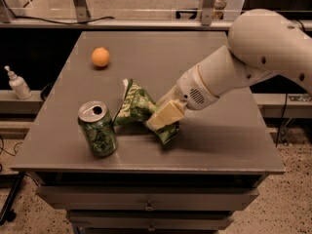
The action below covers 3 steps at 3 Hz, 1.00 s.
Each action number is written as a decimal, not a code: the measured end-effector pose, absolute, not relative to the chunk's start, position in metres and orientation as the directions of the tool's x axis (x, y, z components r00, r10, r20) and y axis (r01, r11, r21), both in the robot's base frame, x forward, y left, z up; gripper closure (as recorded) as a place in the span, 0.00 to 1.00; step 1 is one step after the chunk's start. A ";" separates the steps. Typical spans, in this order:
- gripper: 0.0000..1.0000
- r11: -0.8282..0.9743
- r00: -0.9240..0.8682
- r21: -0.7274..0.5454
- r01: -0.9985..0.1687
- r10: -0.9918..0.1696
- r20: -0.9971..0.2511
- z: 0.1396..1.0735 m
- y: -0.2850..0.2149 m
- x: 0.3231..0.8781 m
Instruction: Move green jalapeno chip bag near green can
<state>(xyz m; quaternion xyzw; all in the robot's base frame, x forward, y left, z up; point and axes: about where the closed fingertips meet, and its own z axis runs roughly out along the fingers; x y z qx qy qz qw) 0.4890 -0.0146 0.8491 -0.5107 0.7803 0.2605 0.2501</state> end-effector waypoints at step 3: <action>0.00 0.302 -0.291 0.096 -0.948 -0.707 -0.645 0.873 -0.044 0.508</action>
Offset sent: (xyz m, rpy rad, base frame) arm 0.0111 -0.0163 0.0160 0.0059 -0.0053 0.0174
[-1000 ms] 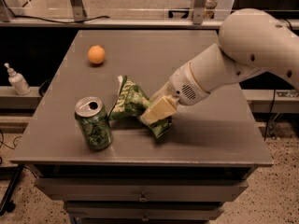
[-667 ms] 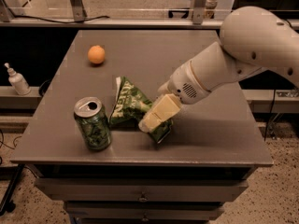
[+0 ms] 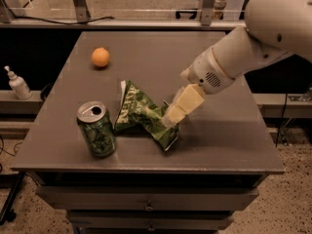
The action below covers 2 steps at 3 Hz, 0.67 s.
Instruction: Move green jalapeno chip bag near green can
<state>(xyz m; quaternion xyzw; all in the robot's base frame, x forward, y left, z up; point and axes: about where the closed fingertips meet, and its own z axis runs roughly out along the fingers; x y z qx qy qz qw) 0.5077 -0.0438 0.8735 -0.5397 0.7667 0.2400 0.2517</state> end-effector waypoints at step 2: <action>0.00 0.232 -0.110 -0.132 -0.964 -0.796 -0.595 0.968 -0.124 0.542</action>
Offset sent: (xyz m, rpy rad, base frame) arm 0.0562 -0.1365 0.1905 -0.1707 -0.3962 0.0919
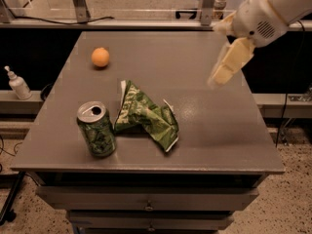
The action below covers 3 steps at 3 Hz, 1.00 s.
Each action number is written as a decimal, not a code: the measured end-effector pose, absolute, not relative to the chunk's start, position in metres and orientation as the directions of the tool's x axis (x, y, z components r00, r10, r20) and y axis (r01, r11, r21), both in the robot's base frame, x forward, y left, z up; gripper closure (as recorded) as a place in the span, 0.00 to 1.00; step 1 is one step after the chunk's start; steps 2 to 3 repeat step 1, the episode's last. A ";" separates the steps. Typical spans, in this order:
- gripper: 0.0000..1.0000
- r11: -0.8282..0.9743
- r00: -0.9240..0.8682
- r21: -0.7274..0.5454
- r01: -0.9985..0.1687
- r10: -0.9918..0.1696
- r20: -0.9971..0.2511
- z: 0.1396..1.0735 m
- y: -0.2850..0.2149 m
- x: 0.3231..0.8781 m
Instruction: Move green jalapeno chip bag near green can
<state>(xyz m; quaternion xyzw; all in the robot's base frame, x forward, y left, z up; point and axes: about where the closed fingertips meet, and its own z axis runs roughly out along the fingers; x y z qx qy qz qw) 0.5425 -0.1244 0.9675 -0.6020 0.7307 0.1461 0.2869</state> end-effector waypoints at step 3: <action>0.00 0.245 -0.072 -0.201 -0.949 -0.785 -0.616 1.005 -0.130 0.548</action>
Offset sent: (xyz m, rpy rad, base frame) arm 0.0000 0.0000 0.0000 0.0000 0.0000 0.0000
